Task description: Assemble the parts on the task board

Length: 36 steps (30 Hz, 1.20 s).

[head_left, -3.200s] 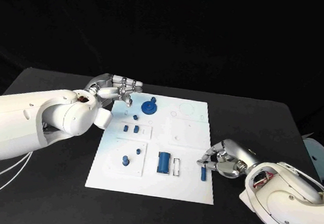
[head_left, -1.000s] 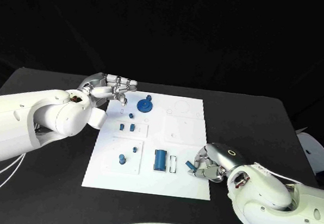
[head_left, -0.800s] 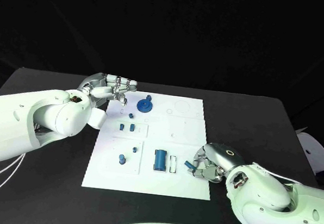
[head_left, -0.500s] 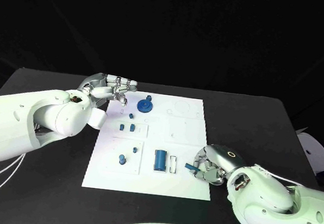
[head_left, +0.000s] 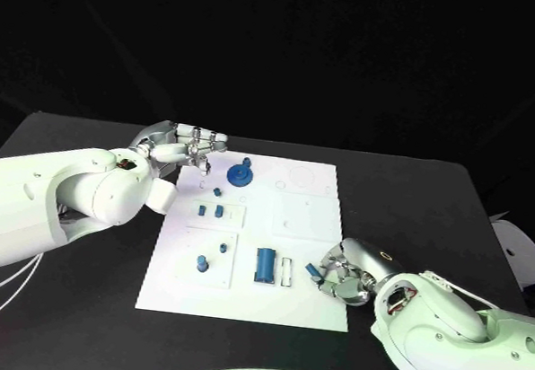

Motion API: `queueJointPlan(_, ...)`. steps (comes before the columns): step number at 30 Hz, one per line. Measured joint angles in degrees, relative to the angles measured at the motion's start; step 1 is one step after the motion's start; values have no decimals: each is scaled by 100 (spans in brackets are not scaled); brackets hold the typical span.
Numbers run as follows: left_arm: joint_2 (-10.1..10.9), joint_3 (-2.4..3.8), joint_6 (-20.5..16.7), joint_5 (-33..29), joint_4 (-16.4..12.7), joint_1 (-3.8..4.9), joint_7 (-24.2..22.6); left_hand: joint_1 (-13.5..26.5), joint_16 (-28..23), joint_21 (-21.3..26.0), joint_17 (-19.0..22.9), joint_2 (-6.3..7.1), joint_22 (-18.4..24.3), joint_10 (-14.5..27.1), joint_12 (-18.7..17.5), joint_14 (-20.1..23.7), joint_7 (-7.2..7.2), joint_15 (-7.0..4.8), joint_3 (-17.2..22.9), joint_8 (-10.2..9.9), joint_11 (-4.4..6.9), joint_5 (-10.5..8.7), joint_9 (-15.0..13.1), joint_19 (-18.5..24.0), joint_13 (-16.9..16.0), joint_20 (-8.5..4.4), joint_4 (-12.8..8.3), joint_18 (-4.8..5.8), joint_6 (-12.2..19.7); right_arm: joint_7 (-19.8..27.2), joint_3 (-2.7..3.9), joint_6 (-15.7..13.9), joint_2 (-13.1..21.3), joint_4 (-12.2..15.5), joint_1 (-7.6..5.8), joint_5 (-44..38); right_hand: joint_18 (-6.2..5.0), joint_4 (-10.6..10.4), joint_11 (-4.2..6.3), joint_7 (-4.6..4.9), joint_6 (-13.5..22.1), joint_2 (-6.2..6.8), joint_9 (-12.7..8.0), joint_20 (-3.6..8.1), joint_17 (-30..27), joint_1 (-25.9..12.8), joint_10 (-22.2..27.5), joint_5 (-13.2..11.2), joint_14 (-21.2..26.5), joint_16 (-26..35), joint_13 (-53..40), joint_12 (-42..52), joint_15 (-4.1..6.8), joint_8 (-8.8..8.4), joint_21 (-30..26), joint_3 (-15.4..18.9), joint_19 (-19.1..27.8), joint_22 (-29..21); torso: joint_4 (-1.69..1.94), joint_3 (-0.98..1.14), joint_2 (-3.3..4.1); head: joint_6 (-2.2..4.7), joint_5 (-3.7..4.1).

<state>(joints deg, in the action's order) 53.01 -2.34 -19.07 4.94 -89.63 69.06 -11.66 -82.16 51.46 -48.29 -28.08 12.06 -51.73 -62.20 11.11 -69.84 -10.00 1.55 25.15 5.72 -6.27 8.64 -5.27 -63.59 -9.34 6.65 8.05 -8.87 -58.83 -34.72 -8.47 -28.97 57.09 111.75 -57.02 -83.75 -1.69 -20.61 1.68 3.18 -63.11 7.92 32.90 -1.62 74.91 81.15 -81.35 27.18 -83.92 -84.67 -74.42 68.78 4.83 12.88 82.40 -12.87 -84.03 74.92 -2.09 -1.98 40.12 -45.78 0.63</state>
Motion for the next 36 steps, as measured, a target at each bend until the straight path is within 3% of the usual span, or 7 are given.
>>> queueJointPlan(4,0,0,1,0,-1,0,1,0,0,0,0,0,0,0,0,0,0,0,0,0,0,0,0,0,0,0,0,0,0,30,1,-149,-76,5,-13,301,0,51,9,-1,-2,101,90,0,0,-108,-16,9,0,0,-26,28,0,0,3,-99,0,0,0,0,0,-3,-6)
queueJointPlan(6,0,0,1,0,-2,0,1,0,0,0,0,0,0,0,0,0,0,0,0,0,0,0,0,0,0,0,0,0,0,47,2,-195,-133,-5,-15,440,1,257,17,-2,-2,156,117,0,0,-245,-25,146,0,0,-49,28,0,20,3,-306,0,0,0,0,0,-3,-7)
queueJointPlan(12,-5,0,3,0,-6,0,4,0,0,0,0,0,0,0,0,0,0,0,0,0,0,0,-1,0,0,0,0,0,0,112,2,-275,-323,-73,-17,892,0,267,17,-3,-3,162,159,0,0,-449,-25,382,0,0,-54,60,0,42,3,-315,0,-1,0,-1,1,-7,-5)
queueJointPlan(14,-5,0,4,0,-6,0,5,0,0,0,-1,0,0,0,0,0,0,0,0,0,0,0,-1,0,0,0,0,0,0,130,2,-292,-367,-95,-17,1002,0,371,17,-3,-4,153,160,0,-1,-540,-25,541,0,0,-54,60,0,44,3,-367,0,-1,0,-1,3,-7,-2)
queueJointPlan(24,-5,0,9,-1,-14,0,10,0,0,0,-1,0,-1,0,0,0,0,0,0,0,0,0,-1,0,0,0,0,0,0,214,5,-315,-560,-200,-20,1443,0,429,4,-13,-16,85,226,-1,-1,-835,-44,899,0,0,-53,126,0,45,49,-185,0,-1,0,-1,7,-7,-21)
queueJointPlan(36,-13,0,16,-1,-11,0,16,0,0,0,-1,0,4,0,0,0,0,0,0,0,0,0,-1,0,0,0,0,0,0,258,10,-319,-647,-287,-28,1648,0,409,11,-88,-95,0,219,-1,-1,-1208,-91,945,0,-23,-52,154,-1,99,48,193,0,3,-2,-1,2,-13,-26)
